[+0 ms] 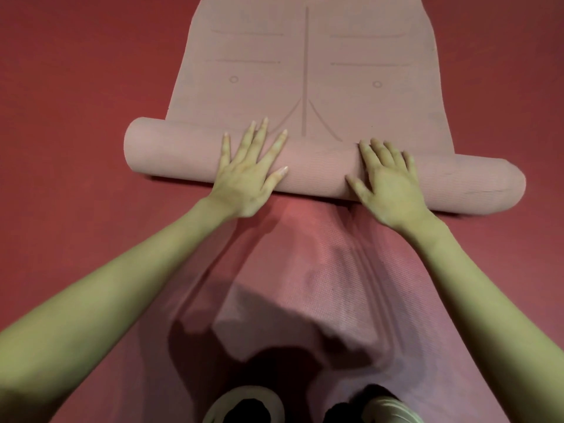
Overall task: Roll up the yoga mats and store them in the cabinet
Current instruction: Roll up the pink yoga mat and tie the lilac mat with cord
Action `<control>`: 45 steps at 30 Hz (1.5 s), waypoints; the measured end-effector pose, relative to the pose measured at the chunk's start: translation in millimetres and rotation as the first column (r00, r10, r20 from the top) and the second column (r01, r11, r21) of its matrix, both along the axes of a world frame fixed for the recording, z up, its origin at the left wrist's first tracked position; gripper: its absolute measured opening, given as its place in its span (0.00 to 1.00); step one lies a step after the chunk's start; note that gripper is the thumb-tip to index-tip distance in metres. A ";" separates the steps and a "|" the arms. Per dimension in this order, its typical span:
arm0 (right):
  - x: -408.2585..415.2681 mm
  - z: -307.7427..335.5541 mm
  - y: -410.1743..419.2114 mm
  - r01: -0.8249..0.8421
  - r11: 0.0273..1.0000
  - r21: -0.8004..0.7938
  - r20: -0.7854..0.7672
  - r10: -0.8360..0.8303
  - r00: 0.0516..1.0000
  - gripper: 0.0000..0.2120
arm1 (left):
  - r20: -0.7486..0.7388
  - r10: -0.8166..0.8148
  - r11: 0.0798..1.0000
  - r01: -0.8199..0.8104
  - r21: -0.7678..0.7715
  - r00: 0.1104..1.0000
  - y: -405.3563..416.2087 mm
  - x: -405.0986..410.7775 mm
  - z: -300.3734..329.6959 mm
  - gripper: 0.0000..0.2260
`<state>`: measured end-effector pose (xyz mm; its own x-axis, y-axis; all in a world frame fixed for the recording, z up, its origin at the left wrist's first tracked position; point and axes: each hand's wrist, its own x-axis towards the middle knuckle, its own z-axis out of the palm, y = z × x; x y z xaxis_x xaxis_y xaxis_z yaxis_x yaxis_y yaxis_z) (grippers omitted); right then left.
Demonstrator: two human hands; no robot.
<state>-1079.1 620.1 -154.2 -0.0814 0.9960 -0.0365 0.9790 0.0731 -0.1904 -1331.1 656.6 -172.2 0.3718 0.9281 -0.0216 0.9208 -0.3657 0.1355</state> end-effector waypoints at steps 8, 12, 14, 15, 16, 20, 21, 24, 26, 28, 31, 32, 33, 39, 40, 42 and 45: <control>3.0 -6.6 -1.9 -0.047 0.999 0.025 0.085 0.044 0.995 0.50 | -0.029 -0.018 0.997 0.015 -0.079 0.999 37.9 6.2 18.7 0.35; 8.5 -2.5 28.5 -0.052 0.999 -0.014 0.121 0.053 0.991 0.55 | -0.163 -0.132 0.990 0.123 -0.063 0.978 51.9 5.9 23.5 0.53; 10.1 -1.9 42.7 -0.047 0.998 -0.029 0.127 0.050 0.991 0.56 | -0.168 -0.121 0.991 0.111 -0.070 0.978 59.8 8.8 23.3 0.57; 10.3 -1.5 48.1 -0.044 0.998 -0.034 0.132 0.048 0.990 0.57 | -0.164 -0.107 0.993 0.098 -0.066 0.981 63.2 11.0 22.9 0.57; 10.7 -1.0 52.3 -0.042 0.999 -0.031 0.135 0.046 0.990 0.58 | -0.159 -0.096 0.995 0.088 -0.056 0.983 66.5 13.4 22.4 0.56; 13.6 2.8 60.8 -0.025 1.000 -0.003 0.106 0.025 0.994 0.53 | -0.099 -0.053 0.998 0.050 -0.027 0.994 73.8 19.4 22.4 0.51; 14.2 4.5 60.5 -0.023 1.000 0.001 0.098 0.023 0.995 0.52 | -0.091 -0.047 0.999 0.045 -0.026 0.995 73.3 19.6 22.9 0.50; 14.0 10.0 48.1 -0.020 0.999 -0.026 0.083 0.022 0.996 0.50 | -0.090 -0.048 0.998 0.044 -0.047 0.995 60.4 18.5 27.4 0.49; 13.2 12.8 28.9 -0.032 0.998 -0.052 0.055 0.034 0.998 0.50 | -0.088 -0.055 0.995 0.048 -0.084 0.995 41.4 13.9 30.1 0.49; 12.2 15.7 4.2 -0.048 0.997 -0.068 0.026 0.050 0.998 0.49 | -0.071 -0.063 0.992 0.055 -0.110 0.995 16.2 6.5 31.5 0.49; 8.6 21.2 -33.5 -0.064 0.990 -0.125 -0.002 0.065 0.998 0.48 | -0.038 -0.079 0.986 0.073 -0.148 0.996 -22.6 -5.5 34.5 0.51; 7.6 22.5 -44.5 -0.074 0.987 -0.144 -0.010 0.073 0.997 0.48 | -0.040 -0.086 0.983 0.078 -0.165 0.996 -34.3 -8.7 35.7 0.51; 6.9 23.0 -54.7 -0.085 0.983 -0.161 -0.018 0.083 0.996 0.48 | -0.048 -0.096 0.979 0.086 -0.184 0.994 -44.9 -11.4 36.5 0.51; 5.5 25.6 -77.4 -0.116 0.959 -0.257 -0.045 0.108 0.993 0.49 | -0.003 -0.125 0.965 0.121 -0.234 0.992 -83.1 -19.1 37.2 0.50; 5.9 26.6 -74.9 -0.115 0.955 -0.272 -0.060 0.103 0.993 0.49 | -0.019 -0.135 0.965 0.127 -0.228 0.991 -87.8 -17.9 37.5 0.49; 7.5 28.5 -68.8 -0.123 0.945 -0.304 -0.090 0.100 0.991 0.51 | -0.049 -0.140 0.969 0.127 -0.213 0.989 -95.3 -14.0 36.9 0.49; 9.6 29.1 -62.7 -0.142 0.935 -0.325 -0.099 0.116 0.988 0.53 | -0.050 -0.092 0.976 0.080 -0.202 0.995 -93.4 -9.6 31.4 0.42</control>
<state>-1069.5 557.4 -125.1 -0.2241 0.9095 -0.3501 0.9466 0.1177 -0.3001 -1340.7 563.2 -140.7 0.4422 0.8675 -0.2277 0.8958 -0.4146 0.1601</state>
